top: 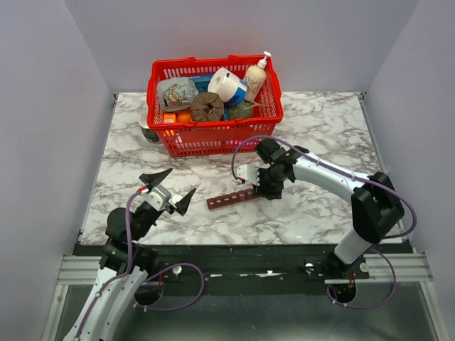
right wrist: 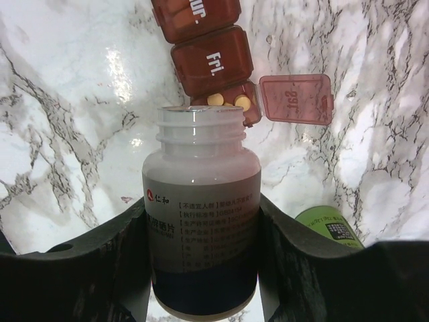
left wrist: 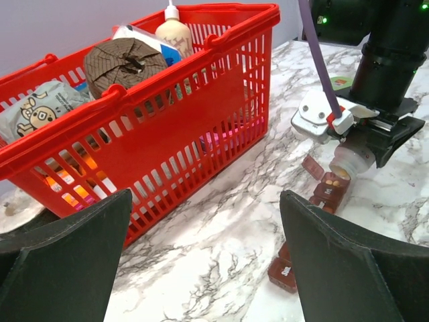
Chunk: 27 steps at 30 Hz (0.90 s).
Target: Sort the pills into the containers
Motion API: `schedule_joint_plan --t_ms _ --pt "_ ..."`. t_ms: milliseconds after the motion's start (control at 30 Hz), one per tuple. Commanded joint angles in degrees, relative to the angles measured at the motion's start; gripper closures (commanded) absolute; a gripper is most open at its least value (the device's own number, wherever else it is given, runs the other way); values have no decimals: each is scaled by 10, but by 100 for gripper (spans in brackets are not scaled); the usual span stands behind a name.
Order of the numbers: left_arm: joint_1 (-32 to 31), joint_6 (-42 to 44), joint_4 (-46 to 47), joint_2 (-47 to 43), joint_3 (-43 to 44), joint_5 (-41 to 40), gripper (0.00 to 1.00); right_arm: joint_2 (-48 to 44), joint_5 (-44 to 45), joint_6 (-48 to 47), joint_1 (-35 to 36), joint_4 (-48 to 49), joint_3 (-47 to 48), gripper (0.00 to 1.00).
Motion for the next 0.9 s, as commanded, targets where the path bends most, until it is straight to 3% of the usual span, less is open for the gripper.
schedule_joint_plan --t_ms 0,300,867 --pt "4 -57 1 22 34 6 1 -43 -55 16 -7 43 -26 99" --pt "3 -242 1 107 80 -22 1 -135 -137 70 -11 91 -59 100" --pt "4 -398 70 122 69 -48 1 -195 -282 175 -24 86 27 99"
